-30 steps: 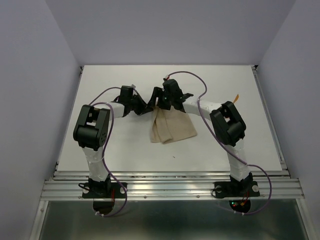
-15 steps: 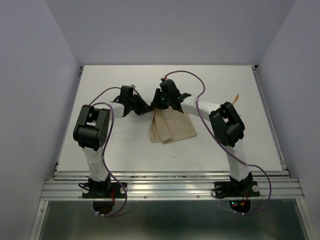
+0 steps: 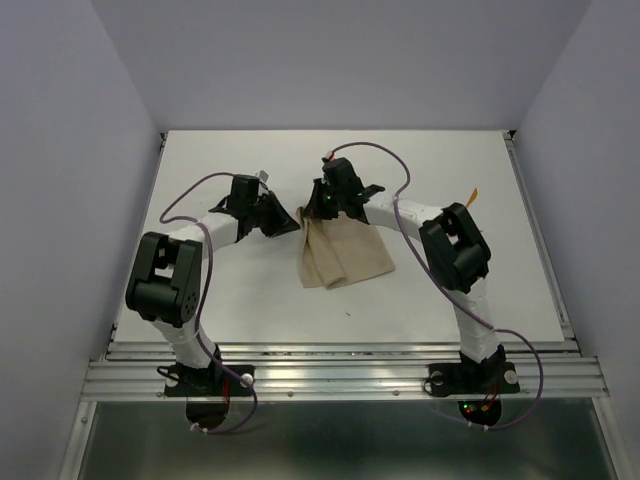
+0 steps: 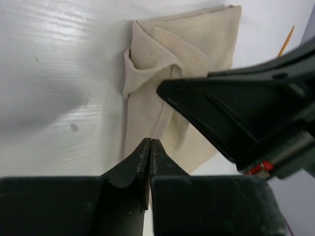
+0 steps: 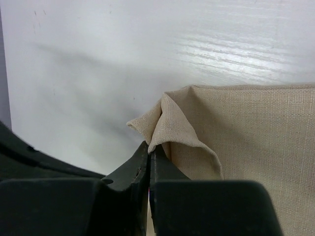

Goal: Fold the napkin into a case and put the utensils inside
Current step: Fold the lower triangle-folded napkin at the center of the board.

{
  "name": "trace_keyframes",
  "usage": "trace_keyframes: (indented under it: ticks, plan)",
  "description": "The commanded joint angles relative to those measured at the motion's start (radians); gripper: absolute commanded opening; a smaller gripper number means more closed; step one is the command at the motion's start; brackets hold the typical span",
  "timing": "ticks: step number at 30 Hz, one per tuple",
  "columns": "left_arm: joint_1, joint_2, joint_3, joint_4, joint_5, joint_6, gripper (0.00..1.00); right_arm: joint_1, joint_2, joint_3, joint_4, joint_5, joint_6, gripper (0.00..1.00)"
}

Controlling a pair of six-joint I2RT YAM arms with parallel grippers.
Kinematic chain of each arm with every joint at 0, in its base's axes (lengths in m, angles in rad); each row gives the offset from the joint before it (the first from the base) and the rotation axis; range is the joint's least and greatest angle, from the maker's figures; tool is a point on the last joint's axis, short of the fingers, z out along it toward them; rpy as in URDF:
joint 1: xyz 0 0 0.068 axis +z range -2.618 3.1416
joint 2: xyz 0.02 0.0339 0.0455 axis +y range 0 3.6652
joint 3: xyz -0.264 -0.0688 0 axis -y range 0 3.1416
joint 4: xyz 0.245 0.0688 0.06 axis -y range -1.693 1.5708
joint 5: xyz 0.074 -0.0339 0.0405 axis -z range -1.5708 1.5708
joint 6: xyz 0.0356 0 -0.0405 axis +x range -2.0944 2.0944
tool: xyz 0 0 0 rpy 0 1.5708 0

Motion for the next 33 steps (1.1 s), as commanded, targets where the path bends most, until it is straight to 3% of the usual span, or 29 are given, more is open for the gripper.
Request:
trace_keyframes:
  ticks: [1,6,8,9,13,15,18,19,23,25,33]
  plan:
    - [-0.001,-0.165,-0.062,-0.129,-0.034,0.112,0.16,-0.006,0.007,0.04,0.018,-0.104,-0.02,0.01]
    - [0.037,-0.272,-0.118,-0.215,-0.06,0.139,0.21,-0.006,0.014,0.052,0.009,-0.172,-0.037,0.01]
    - [0.075,-0.326,-0.155,-0.227,-0.037,0.139,0.21,-0.006,0.023,0.104,-0.077,-0.18,-0.091,0.21]
    - [0.132,-0.349,-0.169,-0.234,-0.011,0.139,0.21,0.008,0.018,0.112,-0.1,-0.166,-0.114,0.37]
    - [0.238,-0.415,-0.162,-0.305,-0.003,0.192,0.21,0.042,-0.054,0.125,-0.236,-0.057,-0.245,0.54]
    - [0.249,-0.411,-0.135,-0.356,-0.02,0.218,0.21,0.042,-0.129,0.087,-0.261,-0.003,-0.273,0.57]
    - [0.249,-0.401,-0.123,-0.344,0.003,0.231,0.32,0.042,-0.224,0.011,-0.261,0.162,-0.28,0.53]
    - [0.249,-0.388,-0.125,-0.33,0.009,0.222,0.41,0.021,-0.232,-0.024,-0.263,0.181,-0.266,0.49]
    - [0.247,-0.323,-0.114,-0.301,0.041,0.218,0.57,-0.013,-0.227,-0.089,-0.257,0.158,-0.195,0.21]
    - [0.247,-0.299,-0.103,-0.29,0.043,0.217,0.59,-0.013,-0.206,-0.102,-0.258,0.134,-0.177,0.15]
    - [0.211,-0.135,-0.008,-0.243,0.07,0.191,0.57,-0.013,-0.18,-0.153,-0.258,0.074,-0.16,0.13]
